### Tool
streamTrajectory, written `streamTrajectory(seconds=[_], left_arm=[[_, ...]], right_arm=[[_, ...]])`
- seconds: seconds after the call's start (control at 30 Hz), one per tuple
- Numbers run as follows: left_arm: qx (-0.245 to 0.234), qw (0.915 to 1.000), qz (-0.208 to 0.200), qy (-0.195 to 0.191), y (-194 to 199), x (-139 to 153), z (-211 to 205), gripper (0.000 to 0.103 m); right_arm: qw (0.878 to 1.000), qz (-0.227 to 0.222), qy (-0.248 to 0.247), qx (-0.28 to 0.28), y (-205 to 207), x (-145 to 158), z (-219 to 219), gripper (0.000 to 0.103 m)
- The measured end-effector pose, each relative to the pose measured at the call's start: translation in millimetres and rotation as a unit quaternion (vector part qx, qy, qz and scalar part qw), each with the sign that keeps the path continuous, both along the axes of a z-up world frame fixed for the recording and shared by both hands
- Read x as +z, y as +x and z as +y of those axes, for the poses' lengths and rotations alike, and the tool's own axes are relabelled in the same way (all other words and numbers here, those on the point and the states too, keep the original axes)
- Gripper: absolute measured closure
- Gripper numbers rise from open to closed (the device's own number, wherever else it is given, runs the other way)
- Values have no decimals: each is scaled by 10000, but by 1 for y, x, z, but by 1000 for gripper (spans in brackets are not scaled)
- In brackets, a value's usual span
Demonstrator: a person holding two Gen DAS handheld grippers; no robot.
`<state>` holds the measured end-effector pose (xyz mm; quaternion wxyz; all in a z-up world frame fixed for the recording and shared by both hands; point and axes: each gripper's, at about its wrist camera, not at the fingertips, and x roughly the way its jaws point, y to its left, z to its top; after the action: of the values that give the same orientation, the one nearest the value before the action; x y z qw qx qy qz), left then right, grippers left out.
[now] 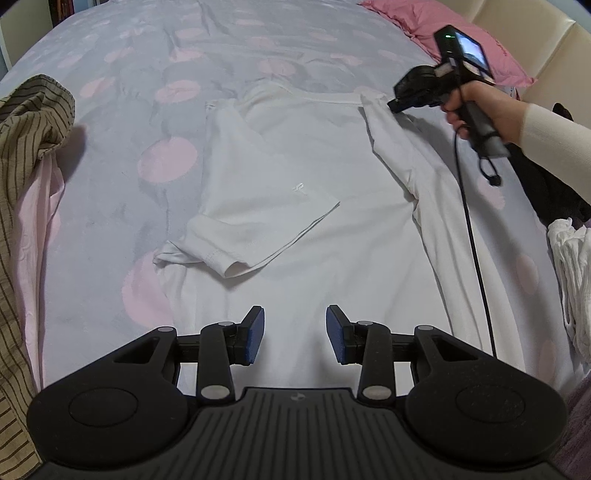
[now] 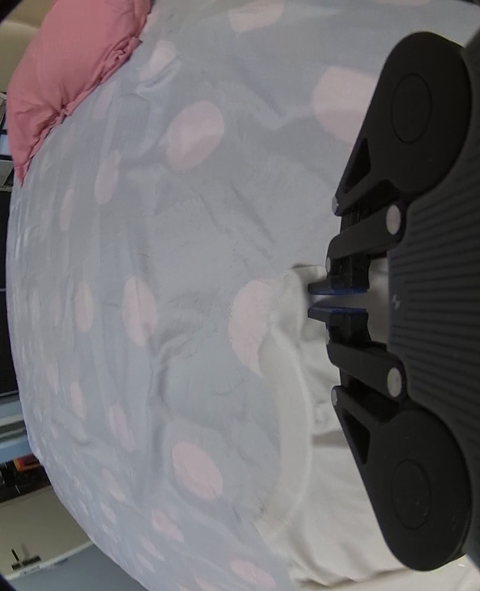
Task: Fold clothes
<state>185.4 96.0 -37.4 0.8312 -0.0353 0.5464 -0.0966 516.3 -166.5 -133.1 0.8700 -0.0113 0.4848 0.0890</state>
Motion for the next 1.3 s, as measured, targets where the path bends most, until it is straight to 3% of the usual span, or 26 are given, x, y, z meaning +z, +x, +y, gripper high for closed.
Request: streamTrajectory(seconds=[0.2, 0.43, 0.7, 0.87, 1.0, 1.2, 1.3], left_arm=[[92, 9999, 67, -60, 6, -3, 3, 68], [143, 9999, 60, -44, 7, -4, 5, 68], [66, 9999, -133, -21, -1, 6, 0, 68], [27, 9986, -425, 326, -13, 10, 4, 68], [136, 9989, -308, 316, -27, 7, 18, 64], [73, 9980, -130, 612, -63, -7, 27, 62], [32, 9980, 82, 633, -86, -17, 31, 62]], right_arm=[[9999, -21, -30, -167, 19, -9, 5, 100], [9997, -74, 211, 78, -7, 21, -4, 96], [9958, 263, 476, 741, -91, 48, -8, 95], [9897, 704, 652, 1064, -157, 35, 2, 94], [9876, 900, 733, 1060, -200, 22, 1, 93], [9843, 927, 1107, 1015, -269, 31, -11, 79], [9835, 860, 1076, 1171, -306, 38, -6, 77]])
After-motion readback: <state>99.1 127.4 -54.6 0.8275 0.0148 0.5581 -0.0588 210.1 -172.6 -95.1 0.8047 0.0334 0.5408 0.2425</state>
